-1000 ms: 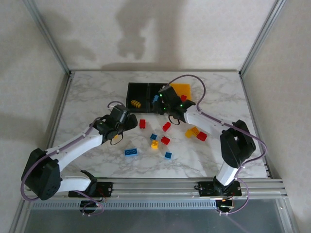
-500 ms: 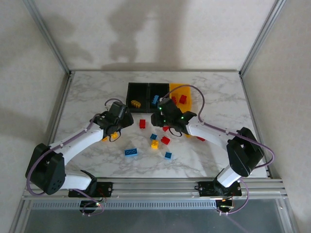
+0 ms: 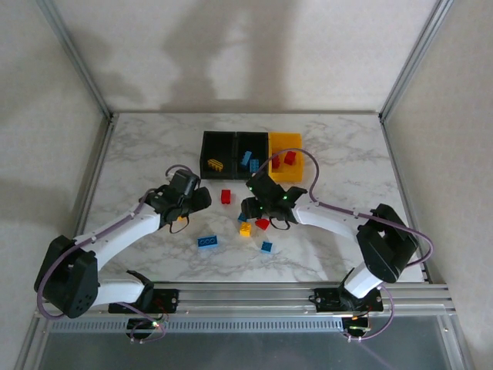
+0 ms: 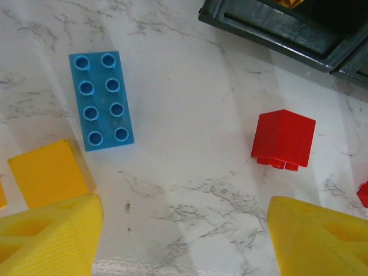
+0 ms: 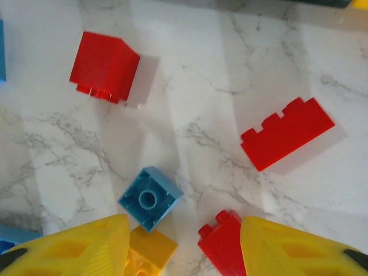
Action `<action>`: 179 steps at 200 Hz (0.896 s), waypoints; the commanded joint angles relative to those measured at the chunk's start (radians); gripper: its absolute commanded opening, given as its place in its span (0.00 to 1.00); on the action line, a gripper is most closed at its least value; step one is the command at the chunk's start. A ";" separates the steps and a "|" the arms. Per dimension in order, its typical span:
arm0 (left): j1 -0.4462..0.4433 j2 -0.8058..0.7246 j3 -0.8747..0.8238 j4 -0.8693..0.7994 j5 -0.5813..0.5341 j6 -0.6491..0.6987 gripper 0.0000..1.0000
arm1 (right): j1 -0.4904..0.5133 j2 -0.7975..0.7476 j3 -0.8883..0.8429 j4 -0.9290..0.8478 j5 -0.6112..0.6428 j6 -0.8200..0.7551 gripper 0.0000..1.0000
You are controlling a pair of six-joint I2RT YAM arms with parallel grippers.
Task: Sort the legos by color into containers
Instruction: Pick up the lego from the center of the table.
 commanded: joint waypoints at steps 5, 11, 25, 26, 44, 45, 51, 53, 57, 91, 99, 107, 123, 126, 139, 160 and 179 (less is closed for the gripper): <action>0.006 -0.024 -0.025 0.026 0.025 0.014 0.75 | 0.022 0.084 0.045 -0.017 -0.036 0.072 0.57; 0.007 -0.027 -0.030 0.030 0.027 0.013 0.75 | 0.023 0.102 0.052 -0.011 -0.045 0.077 0.57; 0.007 -0.033 -0.041 0.033 0.027 0.011 0.75 | 0.030 0.135 0.071 -0.003 -0.054 0.087 0.57; 0.007 -0.034 -0.041 0.034 0.027 0.010 0.75 | 0.030 0.137 0.072 -0.003 -0.054 0.088 0.58; 0.007 -0.039 -0.054 0.036 0.029 0.010 0.75 | 0.032 0.172 0.103 -0.009 -0.051 0.086 0.60; 0.007 -0.040 -0.054 0.037 0.029 0.011 0.75 | 0.032 0.174 0.105 -0.010 -0.051 0.086 0.61; 0.006 -0.042 -0.057 0.038 0.028 0.011 0.75 | 0.032 0.183 0.114 -0.012 -0.050 0.085 0.62; 0.007 -0.043 -0.059 0.038 0.027 0.011 0.75 | 0.033 0.186 0.118 -0.012 -0.050 0.086 0.62; 0.006 -0.042 -0.060 0.038 0.025 0.011 0.75 | 0.033 0.191 0.120 -0.013 -0.049 0.087 0.62; 0.007 -0.054 -0.071 0.040 0.019 0.010 0.75 | 0.033 0.245 0.163 -0.031 -0.056 0.095 0.63; 0.007 -0.058 -0.072 0.038 0.018 0.010 0.75 | 0.034 0.255 0.167 -0.032 -0.056 0.098 0.63; 0.007 -0.062 -0.074 0.037 0.018 0.010 0.75 | 0.036 0.263 0.171 -0.034 -0.059 0.101 0.63; 0.007 -0.067 -0.076 0.033 0.012 0.010 0.76 | 0.038 0.271 0.179 -0.040 -0.055 0.100 0.63; 0.006 -0.069 -0.076 0.034 0.011 0.010 0.76 | 0.040 0.271 0.180 -0.039 -0.055 0.099 0.63; 0.007 -0.072 -0.079 0.035 0.011 0.008 0.76 | 0.049 0.274 0.185 -0.033 -0.052 0.094 0.63; 0.007 -0.067 -0.082 0.038 0.015 0.007 0.76 | 0.057 0.290 0.201 -0.042 -0.042 0.106 0.61; 0.007 -0.064 -0.083 0.040 0.016 0.002 0.75 | 0.057 0.305 0.214 -0.056 -0.027 0.123 0.60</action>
